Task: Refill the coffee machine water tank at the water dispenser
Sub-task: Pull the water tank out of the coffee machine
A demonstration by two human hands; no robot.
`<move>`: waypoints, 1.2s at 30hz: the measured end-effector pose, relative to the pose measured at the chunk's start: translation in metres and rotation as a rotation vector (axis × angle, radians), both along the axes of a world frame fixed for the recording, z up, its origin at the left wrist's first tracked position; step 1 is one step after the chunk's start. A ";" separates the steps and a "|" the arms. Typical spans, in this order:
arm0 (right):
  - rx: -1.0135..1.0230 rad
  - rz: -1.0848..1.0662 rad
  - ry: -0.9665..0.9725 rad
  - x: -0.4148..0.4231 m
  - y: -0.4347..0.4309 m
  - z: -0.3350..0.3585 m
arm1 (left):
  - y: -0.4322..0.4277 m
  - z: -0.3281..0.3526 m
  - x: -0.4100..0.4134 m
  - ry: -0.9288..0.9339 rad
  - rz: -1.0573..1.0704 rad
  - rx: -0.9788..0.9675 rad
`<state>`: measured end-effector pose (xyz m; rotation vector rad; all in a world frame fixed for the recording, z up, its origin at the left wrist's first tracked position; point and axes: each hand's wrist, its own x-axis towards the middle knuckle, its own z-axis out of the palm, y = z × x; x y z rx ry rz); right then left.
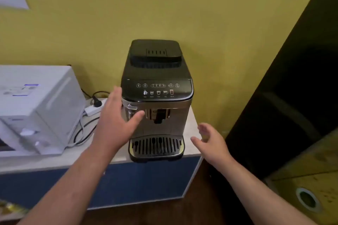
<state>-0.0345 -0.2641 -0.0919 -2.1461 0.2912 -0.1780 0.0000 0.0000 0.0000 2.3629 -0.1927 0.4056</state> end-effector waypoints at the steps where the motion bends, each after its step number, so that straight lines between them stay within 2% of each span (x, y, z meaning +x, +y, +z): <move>1: 0.007 -0.006 -0.021 0.011 0.001 -0.004 | -0.003 -0.003 0.011 -0.008 0.009 -0.030; 8: 0.007 -0.031 0.037 0.070 0.014 -0.027 | -0.010 -0.029 0.056 0.137 0.046 -0.132; 13: 0.170 -0.097 -0.018 0.102 0.025 -0.042 | -0.015 -0.043 0.071 0.082 0.088 -0.198; 18: 0.230 -0.164 -0.105 0.125 0.030 -0.060 | -0.014 -0.046 0.080 0.050 0.085 -0.292; 26: 0.138 -0.247 -0.184 0.136 0.039 -0.072 | -0.014 -0.049 0.082 -0.005 0.059 -0.325; 30: 0.187 -0.237 -0.126 0.135 0.035 -0.069 | -0.014 -0.049 0.082 -0.012 0.061 -0.329; 36: 0.147 -0.254 -0.118 0.133 0.035 -0.066 | -0.015 -0.050 0.081 -0.029 0.062 -0.344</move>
